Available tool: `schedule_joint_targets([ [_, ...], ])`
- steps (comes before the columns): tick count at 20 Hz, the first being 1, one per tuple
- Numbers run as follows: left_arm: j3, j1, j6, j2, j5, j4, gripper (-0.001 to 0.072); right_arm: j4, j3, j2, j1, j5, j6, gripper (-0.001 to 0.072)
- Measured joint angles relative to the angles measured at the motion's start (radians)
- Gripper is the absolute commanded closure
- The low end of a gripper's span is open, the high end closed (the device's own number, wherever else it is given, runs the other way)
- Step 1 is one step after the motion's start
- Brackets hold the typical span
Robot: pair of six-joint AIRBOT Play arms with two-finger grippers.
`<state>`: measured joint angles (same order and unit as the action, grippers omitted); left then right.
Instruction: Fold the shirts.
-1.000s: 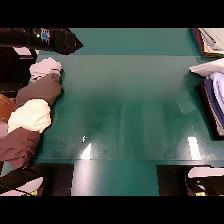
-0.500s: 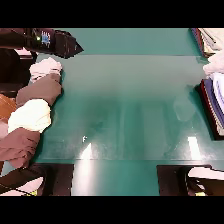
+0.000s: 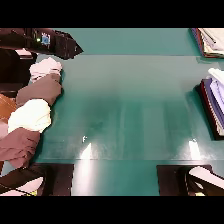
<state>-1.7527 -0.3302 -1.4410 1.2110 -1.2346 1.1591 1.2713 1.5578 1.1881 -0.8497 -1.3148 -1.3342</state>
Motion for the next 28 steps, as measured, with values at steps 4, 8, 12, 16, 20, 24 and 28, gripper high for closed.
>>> schedule_joint_targets([
  [4, 0.000, 0.000, 0.006, 0.000, 0.000, 0.000, 0.0685, 0.060, -0.183, -0.057, -0.097, -0.021, 0.001, 0.0090],
  [8, 0.000, 0.000, 0.009, 0.000, 0.002, 0.000, 0.0684, -0.002, -0.241, -0.073, -0.122, -0.028, 0.000, 0.0091],
  [12, 0.000, 0.000, 0.009, 0.000, 0.010, 0.000, 0.0684, -0.179, -0.180, -0.078, 0.038, -0.038, -0.001, 0.0092],
  [16, 0.000, 0.000, 0.009, 0.000, 0.016, 0.001, 0.0684, -0.283, -0.123, -0.079, 0.360, -0.018, 0.000, 0.0334],
  [20, 0.000, 0.000, 0.009, 0.000, 0.003, 0.006, 0.0684, -0.303, -0.104, -0.079, 0.673, 0.069, 0.000, 0.0698],
  [24, 0.000, 0.000, 0.009, 0.000, -0.001, 0.006, 0.0684, -0.297, -0.099, -0.079, 0.856, 0.128, 0.000, 0.0697],
  [28, 0.000, 0.000, 0.009, 0.000, -0.003, 0.006, 0.0684, -0.293, -0.098, -0.079, 0.917, 0.152, 0.000, 0.0697],
])
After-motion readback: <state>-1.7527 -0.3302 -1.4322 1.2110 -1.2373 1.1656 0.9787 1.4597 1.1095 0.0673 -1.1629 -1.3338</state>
